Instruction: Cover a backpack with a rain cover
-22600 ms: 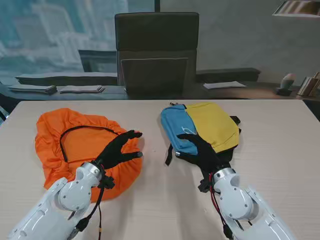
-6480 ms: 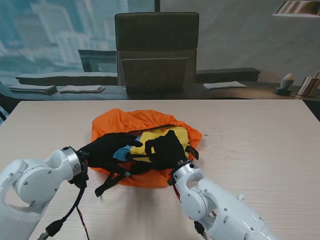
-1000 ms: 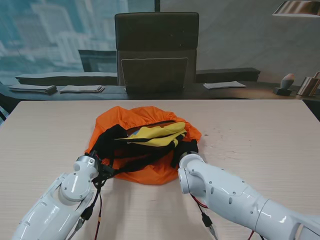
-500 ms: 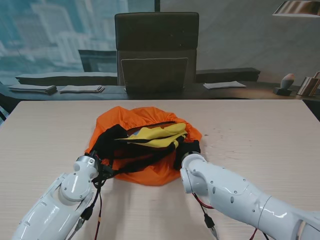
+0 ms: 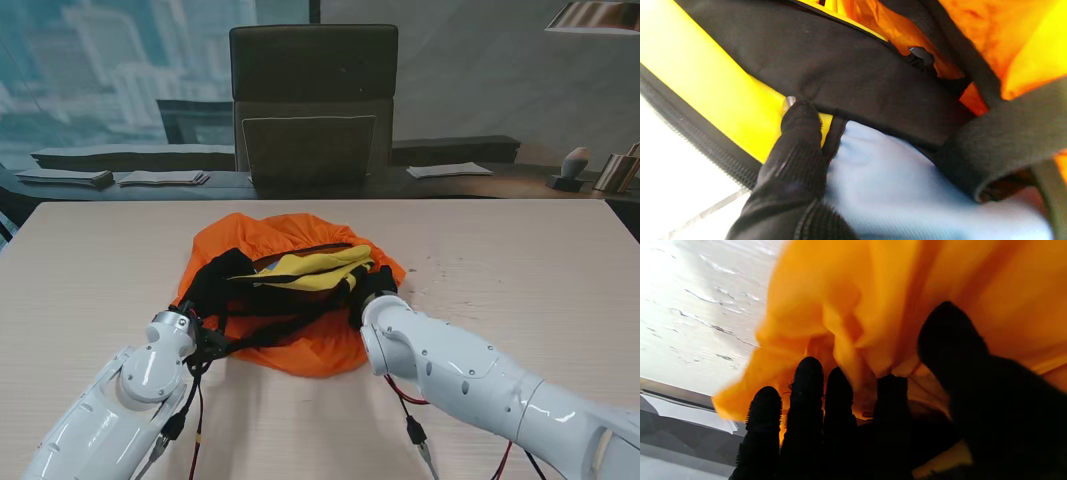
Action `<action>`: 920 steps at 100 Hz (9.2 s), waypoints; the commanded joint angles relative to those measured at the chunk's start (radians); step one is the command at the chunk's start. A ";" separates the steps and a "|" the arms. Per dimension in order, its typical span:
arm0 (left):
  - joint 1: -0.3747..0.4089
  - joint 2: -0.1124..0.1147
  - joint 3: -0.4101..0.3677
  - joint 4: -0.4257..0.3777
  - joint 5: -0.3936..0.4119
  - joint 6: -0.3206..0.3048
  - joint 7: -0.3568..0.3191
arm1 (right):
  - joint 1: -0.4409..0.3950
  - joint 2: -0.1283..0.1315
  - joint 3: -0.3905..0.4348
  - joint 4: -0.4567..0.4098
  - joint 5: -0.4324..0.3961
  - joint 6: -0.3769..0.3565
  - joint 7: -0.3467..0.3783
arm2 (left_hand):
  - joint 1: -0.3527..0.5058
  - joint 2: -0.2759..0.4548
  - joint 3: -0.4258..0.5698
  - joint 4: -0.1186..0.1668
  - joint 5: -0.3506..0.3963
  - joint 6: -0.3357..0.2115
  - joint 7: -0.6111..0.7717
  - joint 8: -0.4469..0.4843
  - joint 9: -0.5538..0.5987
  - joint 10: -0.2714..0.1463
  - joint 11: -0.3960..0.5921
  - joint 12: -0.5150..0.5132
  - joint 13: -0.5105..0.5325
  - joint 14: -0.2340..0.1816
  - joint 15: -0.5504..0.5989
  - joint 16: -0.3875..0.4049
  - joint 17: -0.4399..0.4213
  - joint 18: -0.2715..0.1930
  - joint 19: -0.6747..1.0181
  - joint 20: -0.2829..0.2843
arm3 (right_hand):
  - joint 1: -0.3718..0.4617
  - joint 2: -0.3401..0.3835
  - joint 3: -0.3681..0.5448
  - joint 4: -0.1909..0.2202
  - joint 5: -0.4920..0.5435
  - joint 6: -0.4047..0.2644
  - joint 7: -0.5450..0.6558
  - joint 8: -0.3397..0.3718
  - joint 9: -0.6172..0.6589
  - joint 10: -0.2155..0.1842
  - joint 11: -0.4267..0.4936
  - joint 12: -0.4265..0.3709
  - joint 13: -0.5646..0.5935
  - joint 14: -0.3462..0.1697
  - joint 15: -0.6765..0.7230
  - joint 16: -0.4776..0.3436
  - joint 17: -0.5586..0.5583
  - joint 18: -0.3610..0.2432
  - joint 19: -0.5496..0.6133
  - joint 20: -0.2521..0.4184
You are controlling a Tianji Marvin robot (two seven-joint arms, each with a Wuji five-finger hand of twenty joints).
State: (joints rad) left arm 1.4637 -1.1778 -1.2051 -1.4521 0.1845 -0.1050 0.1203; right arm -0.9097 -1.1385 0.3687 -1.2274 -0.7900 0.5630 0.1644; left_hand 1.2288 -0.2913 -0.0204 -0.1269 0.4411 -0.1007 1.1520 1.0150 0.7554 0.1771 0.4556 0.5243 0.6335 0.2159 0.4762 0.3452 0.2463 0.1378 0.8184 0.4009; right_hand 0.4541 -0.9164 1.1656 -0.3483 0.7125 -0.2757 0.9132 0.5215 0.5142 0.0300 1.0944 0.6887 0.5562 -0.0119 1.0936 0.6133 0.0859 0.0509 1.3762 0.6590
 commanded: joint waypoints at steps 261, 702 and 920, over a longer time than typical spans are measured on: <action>-0.316 0.065 0.373 0.216 0.453 -0.020 -0.152 | -0.321 0.134 0.448 -0.312 0.055 -0.461 0.349 | -0.301 -0.175 0.611 0.018 0.221 -0.161 -0.108 -0.387 0.152 -0.223 -0.014 0.412 -0.003 -0.067 0.180 0.199 -0.287 0.047 -0.023 -0.002 | 0.116 0.251 0.041 0.038 0.166 -0.004 0.132 0.167 0.720 0.077 -0.048 -0.082 0.369 0.000 -0.174 -0.106 -0.043 0.093 -0.190 -0.266; -0.209 0.101 0.208 0.040 0.526 0.022 -0.244 | -0.625 0.081 0.745 -0.425 -0.103 -0.915 -0.159 | -0.380 -0.171 0.595 -0.016 0.341 -0.018 -0.099 -0.632 0.399 -0.103 0.145 0.103 0.250 -0.002 0.217 0.185 -0.130 0.114 0.097 0.062 | -0.172 0.414 -0.128 0.171 0.105 0.123 -0.238 -0.189 0.332 0.039 -0.303 -0.288 0.097 0.037 -0.252 -0.123 -0.064 0.113 -0.223 -0.136; -0.204 0.094 0.214 0.051 0.486 0.031 -0.233 | -0.316 0.017 0.131 -0.255 -0.050 0.006 -0.105 | -0.383 -0.179 0.610 -0.019 0.348 -0.011 -0.099 -0.648 0.403 -0.100 0.134 0.099 0.249 -0.006 0.209 0.180 -0.125 0.105 0.133 0.085 | -0.121 0.235 -0.080 0.176 -0.299 0.291 -0.184 -0.150 -0.173 0.094 -0.111 -0.234 -0.221 0.012 -0.110 -0.038 -0.147 0.001 -0.149 -0.052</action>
State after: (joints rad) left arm 1.2612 -1.0759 -0.9913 -1.3955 0.6763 -0.0679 -0.1031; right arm -1.2333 -1.1250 0.5141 -1.4797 -0.8475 0.5667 0.0245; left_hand 0.8192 -0.5224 0.4644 -0.1324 0.7060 -0.0627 0.9334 0.3458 1.0854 0.0715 0.5291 0.6175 0.8645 0.2029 0.6835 0.5209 0.1308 0.2357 0.9055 0.4614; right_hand 0.3619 -0.6695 1.0757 -0.1942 0.3773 0.0156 0.7315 0.3960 0.3565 0.0975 0.9790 0.4669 0.3845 0.0090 0.9846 0.5750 -0.0483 0.0599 1.2237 0.6163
